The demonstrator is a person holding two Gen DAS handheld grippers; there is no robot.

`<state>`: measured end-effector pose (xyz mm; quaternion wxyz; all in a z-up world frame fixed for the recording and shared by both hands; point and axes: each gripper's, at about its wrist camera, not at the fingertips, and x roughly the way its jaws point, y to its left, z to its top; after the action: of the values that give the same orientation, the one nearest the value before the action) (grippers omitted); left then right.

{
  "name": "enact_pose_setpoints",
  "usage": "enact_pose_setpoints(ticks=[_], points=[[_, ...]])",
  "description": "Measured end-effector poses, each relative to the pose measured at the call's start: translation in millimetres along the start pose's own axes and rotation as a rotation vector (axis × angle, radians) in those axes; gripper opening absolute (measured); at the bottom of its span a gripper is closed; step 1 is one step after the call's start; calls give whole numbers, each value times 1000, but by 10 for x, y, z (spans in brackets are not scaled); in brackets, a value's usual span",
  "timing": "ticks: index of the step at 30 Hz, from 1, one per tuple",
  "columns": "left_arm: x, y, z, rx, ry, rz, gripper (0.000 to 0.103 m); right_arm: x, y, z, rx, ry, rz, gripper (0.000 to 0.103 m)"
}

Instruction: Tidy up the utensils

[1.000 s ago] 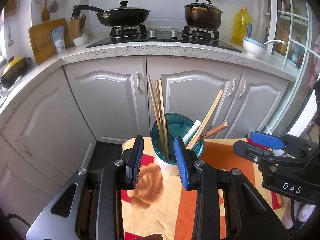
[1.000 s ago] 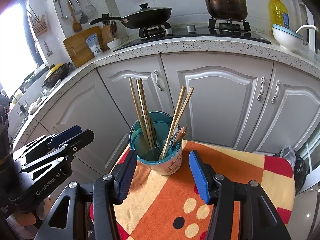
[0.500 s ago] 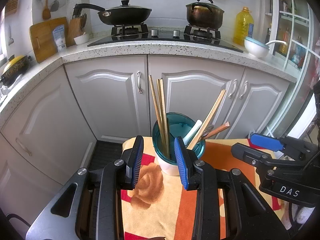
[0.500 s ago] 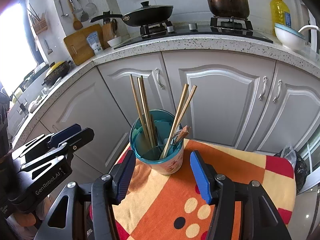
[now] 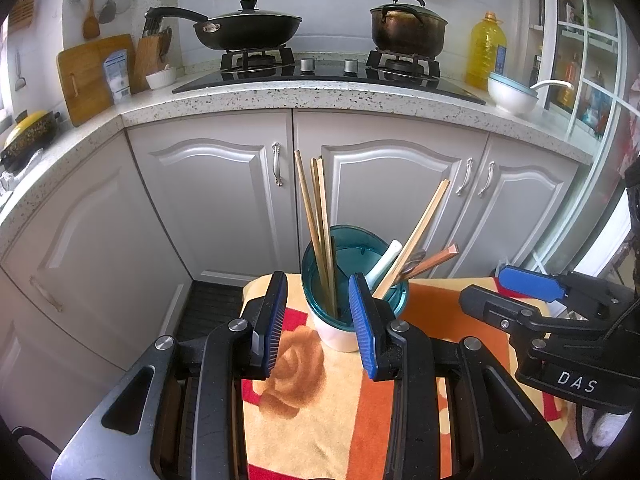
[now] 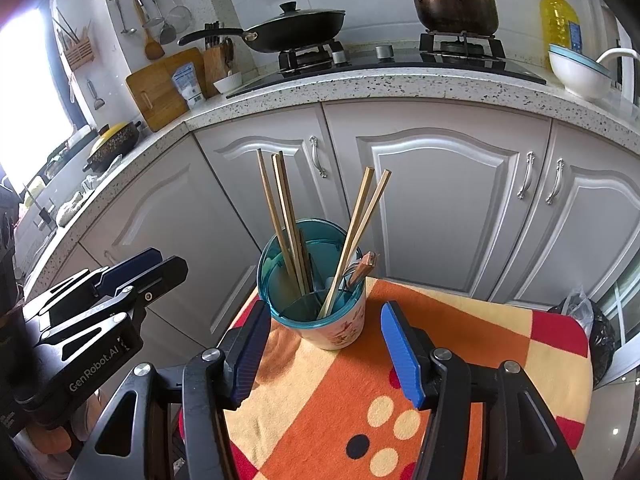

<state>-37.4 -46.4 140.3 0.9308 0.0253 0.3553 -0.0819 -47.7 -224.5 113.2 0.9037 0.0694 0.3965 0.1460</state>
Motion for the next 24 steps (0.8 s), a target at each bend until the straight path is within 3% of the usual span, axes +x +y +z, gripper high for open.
enact_pose_setpoints(ticks=[24], points=[[17, -26, -10, -2, 6, -4, 31, 51, 26, -10, -11, 18, 2, 56]])
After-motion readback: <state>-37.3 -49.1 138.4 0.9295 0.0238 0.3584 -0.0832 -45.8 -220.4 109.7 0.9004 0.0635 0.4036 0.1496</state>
